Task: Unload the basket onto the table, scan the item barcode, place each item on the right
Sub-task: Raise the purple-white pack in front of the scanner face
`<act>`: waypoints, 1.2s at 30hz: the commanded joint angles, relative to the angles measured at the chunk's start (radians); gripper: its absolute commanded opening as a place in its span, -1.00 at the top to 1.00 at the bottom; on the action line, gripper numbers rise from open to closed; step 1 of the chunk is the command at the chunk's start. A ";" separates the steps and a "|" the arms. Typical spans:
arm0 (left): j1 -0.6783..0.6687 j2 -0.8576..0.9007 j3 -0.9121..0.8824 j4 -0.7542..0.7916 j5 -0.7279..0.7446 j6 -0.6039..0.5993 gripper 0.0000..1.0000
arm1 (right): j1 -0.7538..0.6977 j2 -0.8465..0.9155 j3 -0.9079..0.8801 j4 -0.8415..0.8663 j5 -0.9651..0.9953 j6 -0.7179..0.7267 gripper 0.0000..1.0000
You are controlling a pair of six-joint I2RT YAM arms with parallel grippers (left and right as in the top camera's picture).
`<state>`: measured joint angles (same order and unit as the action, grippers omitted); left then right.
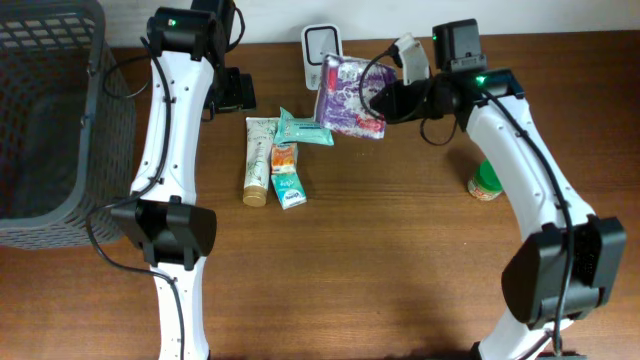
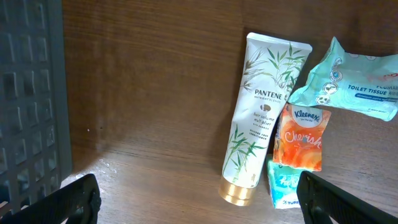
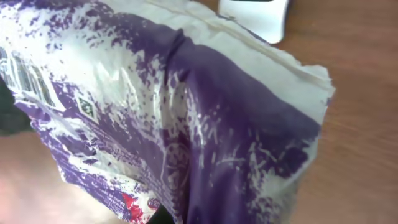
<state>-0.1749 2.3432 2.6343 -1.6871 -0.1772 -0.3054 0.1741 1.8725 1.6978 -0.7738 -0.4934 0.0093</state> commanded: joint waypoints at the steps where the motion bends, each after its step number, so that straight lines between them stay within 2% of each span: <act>1: -0.005 -0.008 -0.002 -0.001 -0.014 0.015 -0.98 | 0.059 -0.053 0.003 0.006 0.179 -0.050 0.92; 5: -0.006 -0.008 -0.002 -0.001 -0.014 0.015 -0.98 | 0.109 -0.058 0.003 0.030 0.205 -0.033 0.92; 20: -0.006 -0.008 -0.002 -0.001 -0.014 0.015 -0.98 | 0.106 -0.058 0.003 0.037 0.201 0.006 0.92; 21: -0.006 -0.008 -0.002 -0.001 -0.014 0.015 -0.98 | 0.105 -0.058 0.003 0.022 0.280 0.007 0.92; 23: -0.006 -0.008 -0.002 -0.001 -0.014 0.015 -0.98 | 0.107 -0.058 0.003 -0.058 0.622 0.079 0.92; 24: -0.005 -0.008 -0.002 -0.001 -0.014 0.015 -0.98 | 0.107 -0.058 0.003 -0.101 0.720 0.078 0.92; 28: -0.006 -0.008 -0.002 -0.001 -0.014 0.015 -0.98 | 0.108 -0.030 0.002 -0.212 0.974 0.162 0.92; 31: -0.006 -0.008 -0.002 -0.001 -0.014 0.015 -0.98 | 0.120 0.061 0.000 -0.314 1.201 0.197 0.92; 33: -0.005 -0.008 -0.002 -0.001 -0.014 0.015 -0.98 | 0.150 0.136 0.000 -0.377 1.243 0.217 0.92; 36: -0.006 -0.008 -0.002 -0.001 -0.014 0.015 -0.98 | 0.234 0.247 0.000 -0.374 1.232 0.217 0.92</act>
<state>-0.1768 2.3432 2.6343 -1.6871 -0.1772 -0.3054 0.3279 2.0521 1.7012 -1.1484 0.6708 0.1993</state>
